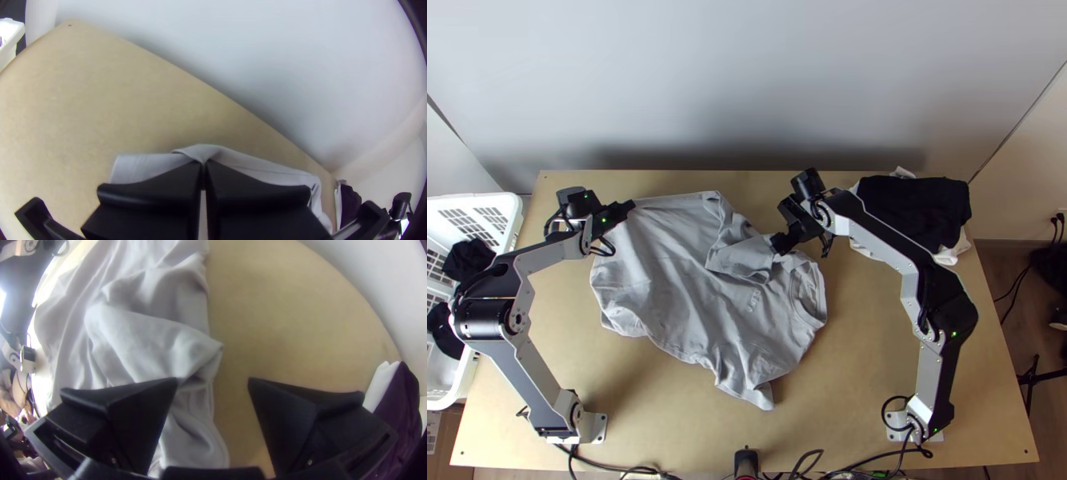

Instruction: Fold the t-shirt

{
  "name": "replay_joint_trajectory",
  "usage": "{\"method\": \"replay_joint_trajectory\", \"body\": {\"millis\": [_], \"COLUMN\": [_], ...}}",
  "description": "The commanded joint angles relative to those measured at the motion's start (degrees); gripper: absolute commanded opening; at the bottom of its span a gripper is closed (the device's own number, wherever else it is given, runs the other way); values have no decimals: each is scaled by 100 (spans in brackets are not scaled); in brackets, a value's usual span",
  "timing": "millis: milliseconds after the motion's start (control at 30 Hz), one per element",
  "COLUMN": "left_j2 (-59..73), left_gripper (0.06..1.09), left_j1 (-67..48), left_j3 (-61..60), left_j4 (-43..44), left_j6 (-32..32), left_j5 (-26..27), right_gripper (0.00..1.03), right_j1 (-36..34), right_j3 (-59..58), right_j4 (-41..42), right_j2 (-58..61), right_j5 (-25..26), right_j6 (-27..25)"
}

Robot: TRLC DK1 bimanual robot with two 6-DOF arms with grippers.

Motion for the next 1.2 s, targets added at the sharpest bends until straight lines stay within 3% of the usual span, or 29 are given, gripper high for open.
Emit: {"method": "replay_joint_trajectory", "body": {"millis": [0, 100, 167, 933, 967, 1000, 1067, 1167], "left_j2": [18, 18, 18, 27, 27, 27, 27, 27], "left_gripper": [9, 9, 9, 9, 9, 9, 9, 9], "left_j1": [1, 10, 19, 36, 36, 36, 36, 36], "left_j3": [20, 20, 20, 29, 29, 29, 29, 29], "left_j4": [0, -8, -8, -26, -26, -26, -26, -26], "left_j6": [1, 1, 1, 1, -7, -7, 1, -7], "left_j5": [13, 22, 31, 39, 39, 48, 48, 48], "right_gripper": [75, 75, 75, 74, 68, 55, 7, 3], "right_j1": [-93, -23, -5, 179, 205, 232, 311, 337], "right_j3": [-89, -204, -186, 236, 262, 289, 359, 500], "right_j4": [91, 249, 285, 364, 346, 329, 329, 276], "right_j2": [74, 12, 21, 417, 443, 470, 505, 575], "right_j5": [206, 206, 198, -40, -75, -145, -198, -347], "right_j6": [-800, -1609, -1802, -1354, -1345, -1345, -1354, -1310]}}
